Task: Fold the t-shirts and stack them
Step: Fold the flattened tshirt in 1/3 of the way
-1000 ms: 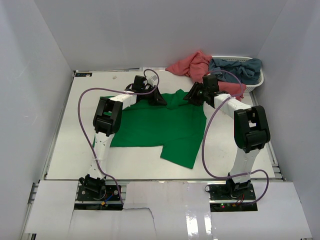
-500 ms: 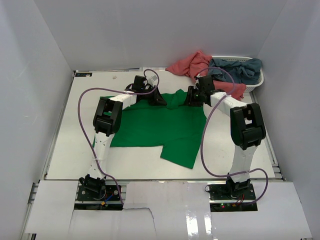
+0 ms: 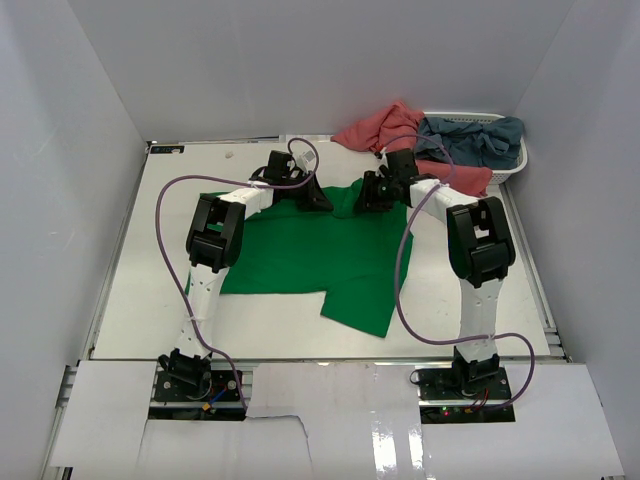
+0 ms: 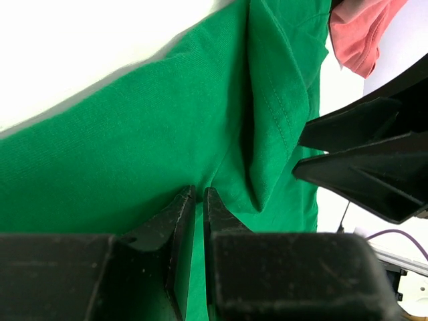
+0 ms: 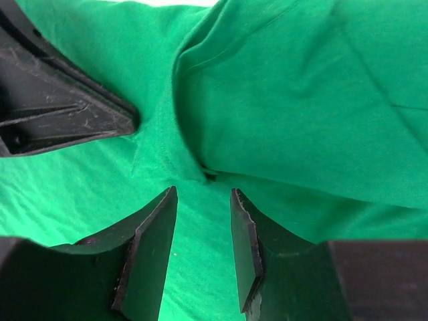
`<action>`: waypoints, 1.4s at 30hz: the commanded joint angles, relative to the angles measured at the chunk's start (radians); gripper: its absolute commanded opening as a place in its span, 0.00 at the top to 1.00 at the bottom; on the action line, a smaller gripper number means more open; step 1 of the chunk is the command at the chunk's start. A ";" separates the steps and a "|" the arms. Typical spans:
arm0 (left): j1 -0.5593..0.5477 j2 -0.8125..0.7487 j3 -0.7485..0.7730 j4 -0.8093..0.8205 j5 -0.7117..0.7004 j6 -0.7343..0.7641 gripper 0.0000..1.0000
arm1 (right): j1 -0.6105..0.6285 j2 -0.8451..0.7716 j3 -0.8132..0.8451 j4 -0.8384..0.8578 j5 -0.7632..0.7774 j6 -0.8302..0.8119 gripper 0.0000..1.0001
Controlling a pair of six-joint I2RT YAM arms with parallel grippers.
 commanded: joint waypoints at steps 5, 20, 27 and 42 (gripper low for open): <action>-0.008 -0.075 0.042 -0.017 -0.004 0.028 0.78 | 0.010 0.031 0.033 0.038 -0.069 0.027 0.56; -0.008 -0.047 0.049 -0.085 -0.069 0.072 0.79 | 0.017 0.112 0.082 0.072 -0.100 0.039 0.67; -0.008 -0.035 0.052 -0.102 -0.070 0.074 0.79 | 0.019 0.111 0.065 0.092 -0.118 0.058 0.92; -0.008 -0.038 0.062 -0.111 -0.073 0.072 0.79 | 0.068 -0.114 -0.176 0.164 -0.152 0.361 0.92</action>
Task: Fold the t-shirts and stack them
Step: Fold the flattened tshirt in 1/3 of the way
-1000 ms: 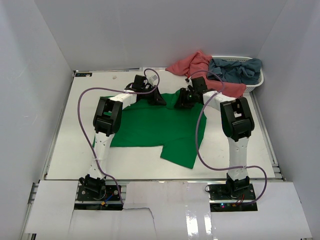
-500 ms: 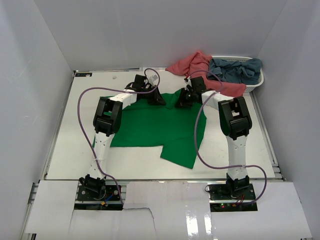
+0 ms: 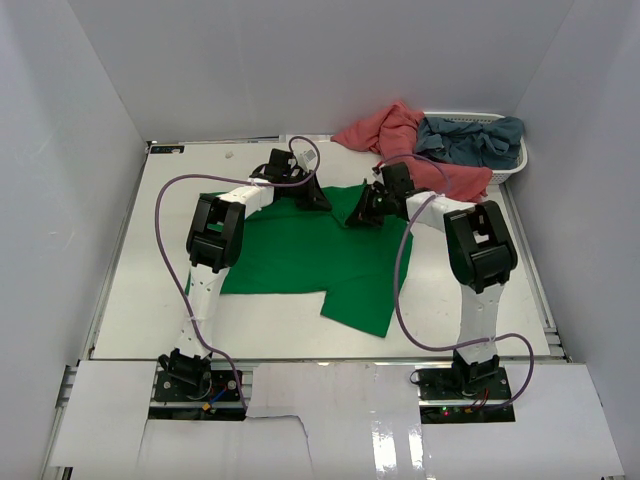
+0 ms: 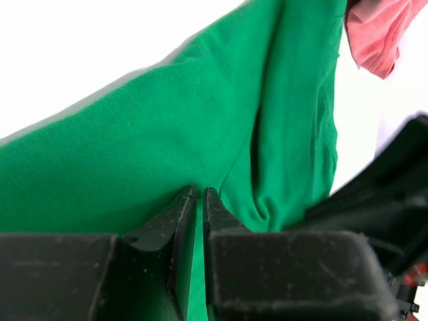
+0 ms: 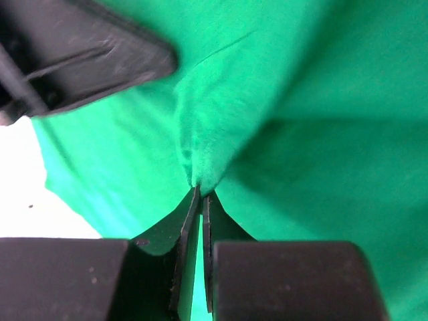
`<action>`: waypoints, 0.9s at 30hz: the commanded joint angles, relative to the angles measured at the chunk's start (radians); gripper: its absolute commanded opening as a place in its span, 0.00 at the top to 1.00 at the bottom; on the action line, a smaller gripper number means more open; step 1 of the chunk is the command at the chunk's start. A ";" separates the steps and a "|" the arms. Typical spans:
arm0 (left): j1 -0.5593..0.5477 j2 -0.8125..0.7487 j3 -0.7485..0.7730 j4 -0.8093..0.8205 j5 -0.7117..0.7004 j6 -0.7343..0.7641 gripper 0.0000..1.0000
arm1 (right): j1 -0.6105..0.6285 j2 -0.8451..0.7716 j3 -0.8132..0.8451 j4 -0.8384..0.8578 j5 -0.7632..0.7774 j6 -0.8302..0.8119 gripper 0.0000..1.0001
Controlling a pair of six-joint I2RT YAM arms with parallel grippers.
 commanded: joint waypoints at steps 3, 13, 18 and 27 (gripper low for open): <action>-0.005 -0.041 0.026 -0.035 -0.028 0.023 0.79 | 0.049 -0.106 -0.093 0.112 -0.041 0.178 0.92; -0.005 -0.047 0.021 -0.043 -0.025 0.032 0.79 | 0.106 -0.068 -0.070 0.099 -0.096 0.282 0.58; -0.006 -0.052 0.023 -0.051 -0.025 0.043 0.79 | 0.095 -0.111 0.039 -0.053 0.037 0.120 0.55; -0.005 -0.102 0.038 -0.070 -0.025 0.044 0.79 | 0.057 -0.028 0.374 -0.314 0.344 -0.204 0.56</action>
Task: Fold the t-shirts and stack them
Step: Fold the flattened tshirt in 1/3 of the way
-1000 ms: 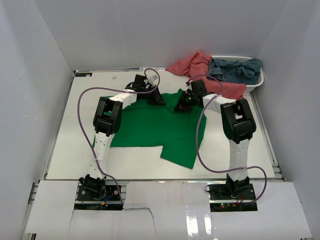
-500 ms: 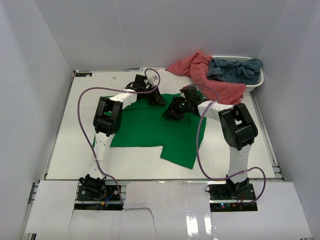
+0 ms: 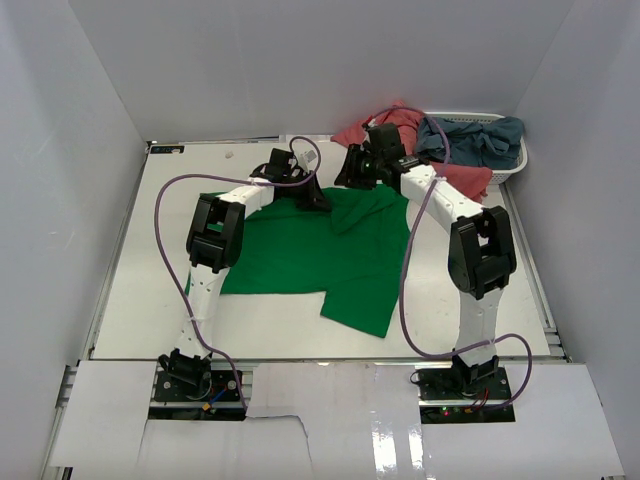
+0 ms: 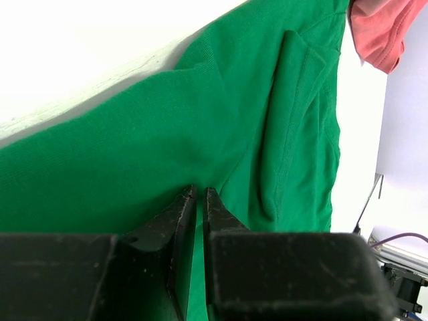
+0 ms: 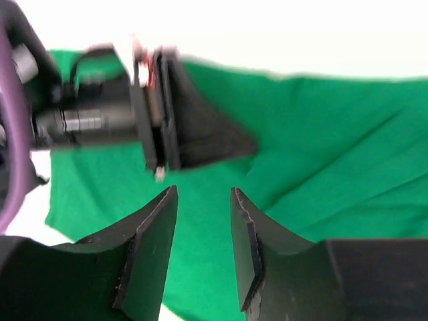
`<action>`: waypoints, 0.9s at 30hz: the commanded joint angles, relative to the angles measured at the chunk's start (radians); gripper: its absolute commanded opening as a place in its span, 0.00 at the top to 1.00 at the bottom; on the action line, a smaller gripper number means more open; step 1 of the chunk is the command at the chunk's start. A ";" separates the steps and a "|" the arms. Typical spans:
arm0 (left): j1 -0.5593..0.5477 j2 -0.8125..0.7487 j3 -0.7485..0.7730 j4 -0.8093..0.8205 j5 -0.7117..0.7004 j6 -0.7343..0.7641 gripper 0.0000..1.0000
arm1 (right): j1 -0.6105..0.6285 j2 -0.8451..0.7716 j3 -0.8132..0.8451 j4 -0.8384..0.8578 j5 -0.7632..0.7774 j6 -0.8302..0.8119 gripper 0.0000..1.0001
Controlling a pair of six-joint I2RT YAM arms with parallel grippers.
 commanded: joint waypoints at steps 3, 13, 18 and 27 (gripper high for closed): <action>-0.005 -0.108 0.071 -0.067 -0.031 0.031 0.78 | -0.052 0.087 0.129 -0.137 0.154 -0.158 0.59; -0.003 -0.084 0.245 -0.125 -0.022 0.022 0.77 | -0.125 0.203 0.203 -0.207 0.162 -0.198 0.64; -0.003 -0.027 0.302 -0.108 0.016 -0.013 0.77 | -0.139 0.220 0.189 -0.204 0.157 -0.207 0.60; -0.005 -0.013 0.255 -0.081 0.022 -0.018 0.77 | -0.158 0.251 0.200 -0.198 0.145 -0.209 0.60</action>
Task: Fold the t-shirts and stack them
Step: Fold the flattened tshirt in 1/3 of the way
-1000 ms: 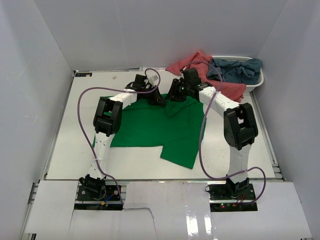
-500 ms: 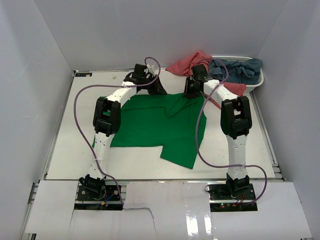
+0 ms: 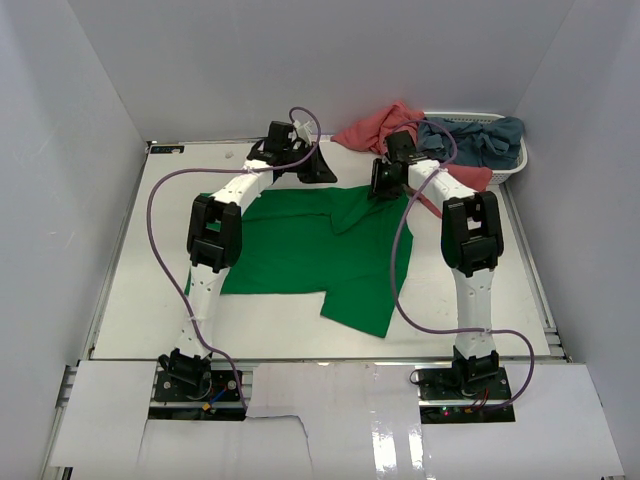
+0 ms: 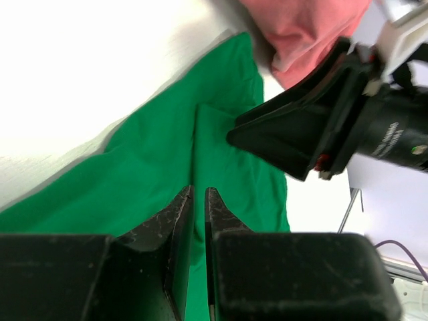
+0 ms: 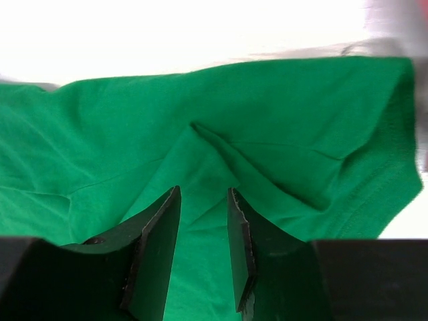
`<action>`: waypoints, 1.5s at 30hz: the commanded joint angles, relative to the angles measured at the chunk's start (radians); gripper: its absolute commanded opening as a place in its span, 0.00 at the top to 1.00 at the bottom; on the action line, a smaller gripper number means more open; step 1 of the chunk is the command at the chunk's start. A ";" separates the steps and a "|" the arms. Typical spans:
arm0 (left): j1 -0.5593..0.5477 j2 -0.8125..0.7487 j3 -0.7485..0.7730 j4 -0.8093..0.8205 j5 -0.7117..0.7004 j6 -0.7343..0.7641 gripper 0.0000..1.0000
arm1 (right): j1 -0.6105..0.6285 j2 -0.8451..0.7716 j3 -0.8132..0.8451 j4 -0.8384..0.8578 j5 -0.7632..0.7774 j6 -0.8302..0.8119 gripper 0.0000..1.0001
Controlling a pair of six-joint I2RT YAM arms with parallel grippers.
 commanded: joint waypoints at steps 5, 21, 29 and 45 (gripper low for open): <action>-0.005 -0.022 -0.041 0.012 0.014 0.015 0.77 | -0.017 0.010 0.019 0.010 0.019 -0.020 0.58; -0.005 -0.018 -0.200 0.021 -0.015 0.062 0.78 | -0.035 0.073 0.055 0.024 -0.041 -0.016 0.61; -0.005 -0.010 -0.217 0.021 -0.015 0.061 0.78 | -0.037 0.063 0.054 0.030 -0.056 -0.009 0.90; -0.007 -0.009 -0.232 0.023 -0.021 0.058 0.78 | -0.043 -0.121 -0.122 0.036 -0.081 0.017 0.92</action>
